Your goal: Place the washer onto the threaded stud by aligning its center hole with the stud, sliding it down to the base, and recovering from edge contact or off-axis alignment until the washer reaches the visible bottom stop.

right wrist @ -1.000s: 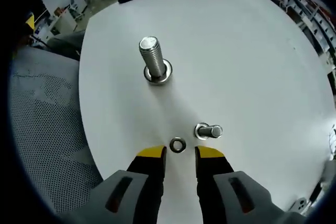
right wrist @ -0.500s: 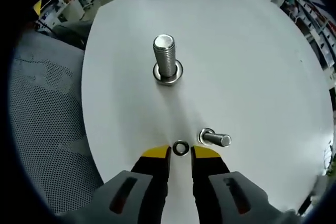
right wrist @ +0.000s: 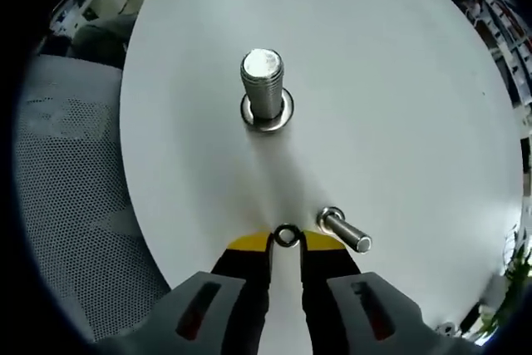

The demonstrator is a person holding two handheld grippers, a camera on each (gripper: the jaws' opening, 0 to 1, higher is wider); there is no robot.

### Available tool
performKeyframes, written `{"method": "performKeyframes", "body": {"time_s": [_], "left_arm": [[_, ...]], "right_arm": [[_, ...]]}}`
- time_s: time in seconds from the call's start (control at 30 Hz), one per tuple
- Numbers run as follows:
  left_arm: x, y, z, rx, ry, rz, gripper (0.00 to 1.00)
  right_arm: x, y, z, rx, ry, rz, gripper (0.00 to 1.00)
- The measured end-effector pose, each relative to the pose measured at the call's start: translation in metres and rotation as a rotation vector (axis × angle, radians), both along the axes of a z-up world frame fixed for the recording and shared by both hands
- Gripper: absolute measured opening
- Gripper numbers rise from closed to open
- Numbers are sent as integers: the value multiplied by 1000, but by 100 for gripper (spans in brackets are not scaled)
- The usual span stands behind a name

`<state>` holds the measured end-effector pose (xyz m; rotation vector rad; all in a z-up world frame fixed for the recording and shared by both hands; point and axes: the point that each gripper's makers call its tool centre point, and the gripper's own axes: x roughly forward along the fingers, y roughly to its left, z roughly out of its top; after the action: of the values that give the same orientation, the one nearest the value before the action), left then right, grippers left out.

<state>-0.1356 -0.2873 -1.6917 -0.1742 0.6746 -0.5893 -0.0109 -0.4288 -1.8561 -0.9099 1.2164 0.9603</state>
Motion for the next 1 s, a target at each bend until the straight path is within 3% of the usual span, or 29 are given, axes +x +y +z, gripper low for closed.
{"method": "performKeyframes", "body": {"time_s": [0.13,0.2,0.23,0.37,0.5,0.6,1.0], "left_arm": [[0,0,0,-2,-2,-2,21],[0,0,0,-1,-2,-2,21],[0,0,0,0,1,-1,21],[-1,-1,-1,3,3,-6,21],[-1,-1,0,-5,2,-5,21],[-1,-1,0,-3,2,-9,21],[1,0,2,-9,-11,-1,22]], "right_arm": [[2,-1,1,36,19,-79,15],[3,-1,0,19,28,-95,15],[3,-1,0,-4,15,-45,15],[-2,0,1,-20,-23,-55,15],[-1,-1,1,19,-72,-103,15],[-1,-1,2,41,-55,-148,14],[-8,-8,6,89,-38,-186,14]]}}
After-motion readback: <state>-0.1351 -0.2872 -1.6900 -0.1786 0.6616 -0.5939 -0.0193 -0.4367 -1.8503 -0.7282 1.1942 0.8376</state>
